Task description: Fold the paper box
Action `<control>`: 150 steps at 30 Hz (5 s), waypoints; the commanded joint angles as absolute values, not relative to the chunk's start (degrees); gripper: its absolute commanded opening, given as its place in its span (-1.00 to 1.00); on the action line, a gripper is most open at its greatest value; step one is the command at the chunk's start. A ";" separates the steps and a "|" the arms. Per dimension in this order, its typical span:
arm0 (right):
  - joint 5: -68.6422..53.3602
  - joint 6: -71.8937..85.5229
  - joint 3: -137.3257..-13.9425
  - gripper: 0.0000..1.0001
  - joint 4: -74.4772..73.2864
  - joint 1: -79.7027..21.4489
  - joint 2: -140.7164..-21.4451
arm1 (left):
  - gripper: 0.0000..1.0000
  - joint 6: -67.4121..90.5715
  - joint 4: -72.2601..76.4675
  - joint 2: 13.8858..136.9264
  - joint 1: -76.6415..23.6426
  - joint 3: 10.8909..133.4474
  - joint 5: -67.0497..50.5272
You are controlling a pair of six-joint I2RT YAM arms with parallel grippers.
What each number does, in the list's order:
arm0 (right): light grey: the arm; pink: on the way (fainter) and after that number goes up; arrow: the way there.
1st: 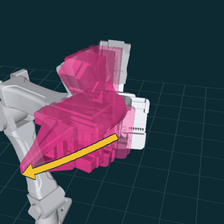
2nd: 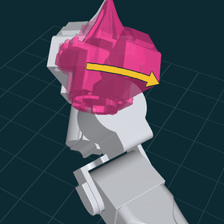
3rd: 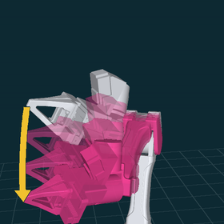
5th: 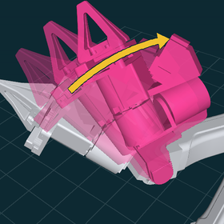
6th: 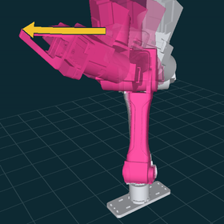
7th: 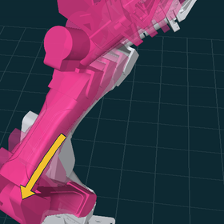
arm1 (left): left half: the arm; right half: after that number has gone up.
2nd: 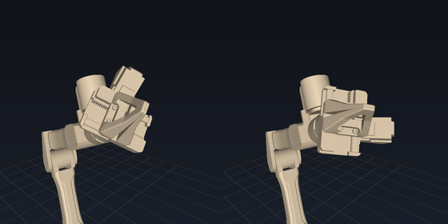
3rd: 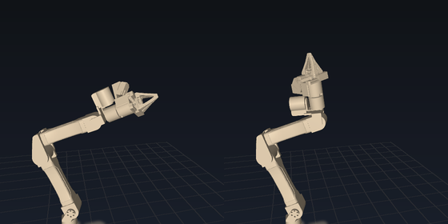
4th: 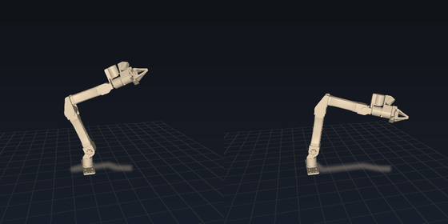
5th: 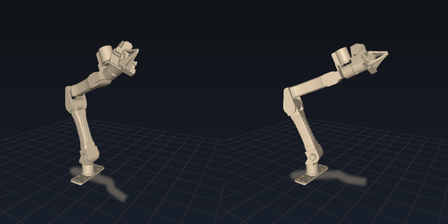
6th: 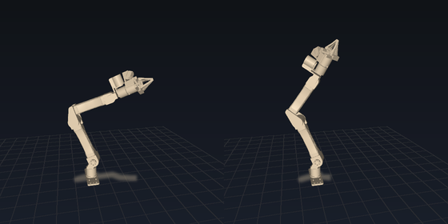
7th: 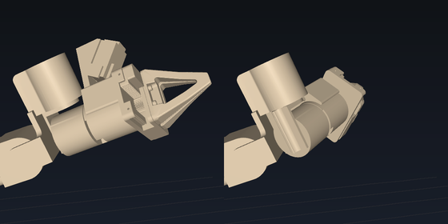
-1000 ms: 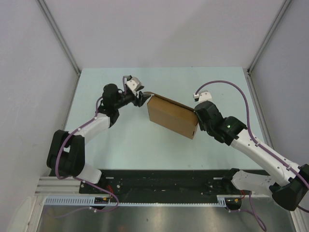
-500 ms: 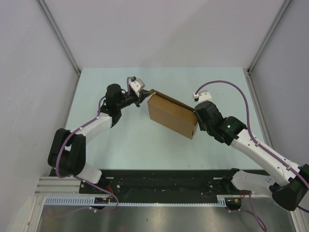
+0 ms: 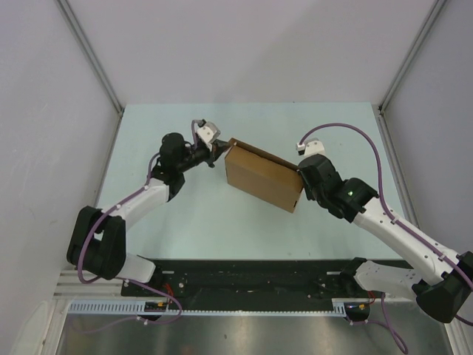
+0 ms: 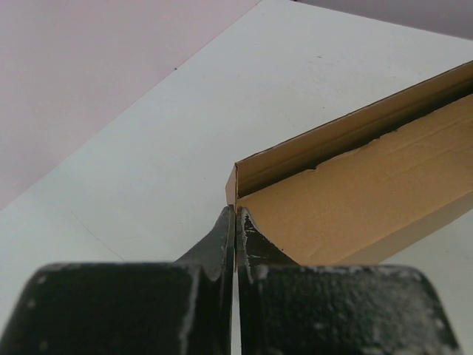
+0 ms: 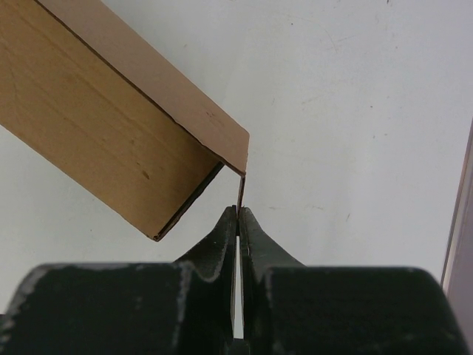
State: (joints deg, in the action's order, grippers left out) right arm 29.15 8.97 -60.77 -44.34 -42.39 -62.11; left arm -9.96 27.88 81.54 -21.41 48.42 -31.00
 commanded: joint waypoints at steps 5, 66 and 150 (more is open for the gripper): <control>28.48 8.35 -62.14 -0.95 -43.77 -43.42 -62.14 | -0.99 -6.24 22.32 76.91 -22.85 52.56 -31.03; 31.38 6.06 -63.90 -0.97 -44.03 -47.11 -67.15 | -1.00 10.28 -30.14 96.76 -22.32 93.60 -29.80; -14.94 33.40 -67.76 -1.00 -32.78 -18.72 -66.09 | -0.99 5.98 2.99 83.67 -30.14 56.95 -6.86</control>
